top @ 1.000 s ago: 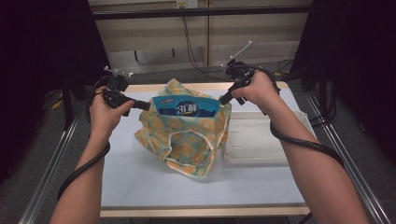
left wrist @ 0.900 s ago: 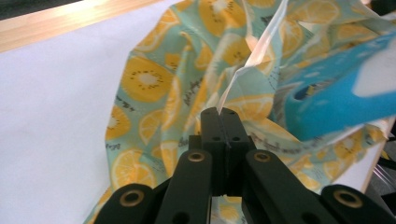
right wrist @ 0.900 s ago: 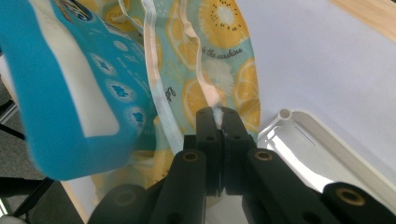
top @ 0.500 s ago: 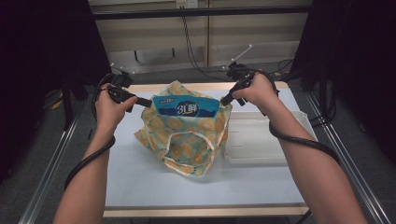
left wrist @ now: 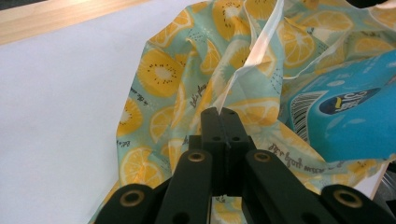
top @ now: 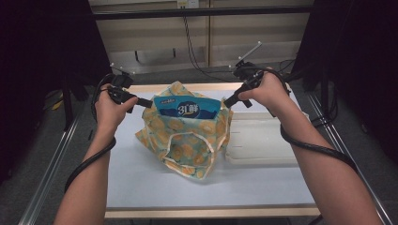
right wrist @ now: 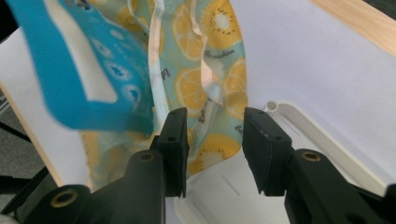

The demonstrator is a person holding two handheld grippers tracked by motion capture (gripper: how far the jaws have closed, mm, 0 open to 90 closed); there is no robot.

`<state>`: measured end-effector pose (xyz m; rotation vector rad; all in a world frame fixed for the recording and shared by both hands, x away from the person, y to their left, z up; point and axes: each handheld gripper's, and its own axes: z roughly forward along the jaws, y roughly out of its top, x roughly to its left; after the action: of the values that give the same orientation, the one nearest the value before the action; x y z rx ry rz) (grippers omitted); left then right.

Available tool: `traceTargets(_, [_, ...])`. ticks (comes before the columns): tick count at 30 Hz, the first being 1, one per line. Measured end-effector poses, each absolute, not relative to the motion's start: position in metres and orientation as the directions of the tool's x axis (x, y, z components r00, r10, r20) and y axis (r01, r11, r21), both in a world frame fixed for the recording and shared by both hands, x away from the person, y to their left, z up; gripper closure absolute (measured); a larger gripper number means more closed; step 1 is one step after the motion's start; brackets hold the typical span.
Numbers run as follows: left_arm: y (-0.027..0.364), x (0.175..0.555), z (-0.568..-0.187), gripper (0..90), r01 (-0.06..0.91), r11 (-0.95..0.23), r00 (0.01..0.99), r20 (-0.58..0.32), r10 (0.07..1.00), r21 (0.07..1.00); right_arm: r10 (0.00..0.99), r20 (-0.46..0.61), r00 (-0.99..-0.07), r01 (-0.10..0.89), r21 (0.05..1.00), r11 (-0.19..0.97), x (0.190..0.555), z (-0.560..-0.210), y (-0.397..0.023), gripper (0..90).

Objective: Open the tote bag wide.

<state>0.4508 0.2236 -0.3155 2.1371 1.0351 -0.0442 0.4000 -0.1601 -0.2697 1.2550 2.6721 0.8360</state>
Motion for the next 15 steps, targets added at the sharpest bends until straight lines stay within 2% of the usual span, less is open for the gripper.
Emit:
traceTargets(8, [0.224, 0.447, -0.312, 90.0, 0.688, -0.396, 0.67, -0.323, 0.668, 0.609, 0.707, 0.164, -0.688, 0.673, 0.508, 0.537, 0.387, -0.265, -0.161, 47.8])
traceTargets(15, [0.223, 0.447, -0.312, 90.0, 0.692, -0.389, 0.664, -0.326, 0.673, 0.608, 0.678, 0.179, -0.713, 0.657, 0.511, 0.555, 0.381, -0.269, -0.158, 45.5])
